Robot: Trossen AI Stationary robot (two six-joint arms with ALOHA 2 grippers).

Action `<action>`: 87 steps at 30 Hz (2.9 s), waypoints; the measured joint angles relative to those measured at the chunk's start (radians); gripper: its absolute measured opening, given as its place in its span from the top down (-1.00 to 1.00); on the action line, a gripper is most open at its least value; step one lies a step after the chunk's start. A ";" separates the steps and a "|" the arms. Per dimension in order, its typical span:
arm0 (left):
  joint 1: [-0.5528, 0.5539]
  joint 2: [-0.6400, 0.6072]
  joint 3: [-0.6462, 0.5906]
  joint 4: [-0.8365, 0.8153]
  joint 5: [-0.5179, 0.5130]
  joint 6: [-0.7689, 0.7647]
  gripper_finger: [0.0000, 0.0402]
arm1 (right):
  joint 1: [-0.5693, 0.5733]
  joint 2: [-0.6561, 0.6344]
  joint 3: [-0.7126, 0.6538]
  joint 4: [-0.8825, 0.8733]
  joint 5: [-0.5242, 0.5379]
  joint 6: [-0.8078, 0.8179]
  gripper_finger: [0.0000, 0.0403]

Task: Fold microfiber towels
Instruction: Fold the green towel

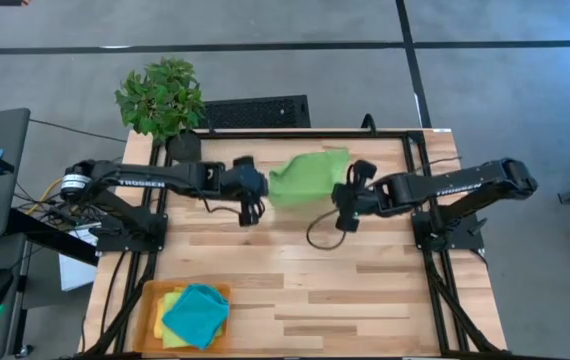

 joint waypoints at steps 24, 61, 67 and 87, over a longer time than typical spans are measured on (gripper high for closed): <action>-0.245 -0.001 -0.255 0.198 0.207 -0.466 1.00 | 0.313 0.013 -0.232 0.199 -0.211 0.610 0.95; -0.240 0.000 -0.344 0.512 0.118 -0.238 0.38 | 0.279 0.129 -0.236 0.163 -0.183 0.670 0.94; -0.255 0.067 -0.341 0.664 0.097 -0.214 0.26 | 0.279 0.129 -0.236 0.169 -0.155 0.669 0.94; -0.344 0.569 -0.142 1.003 0.105 0.121 0.25 | 0.286 0.130 -0.235 0.216 -0.126 0.642 0.94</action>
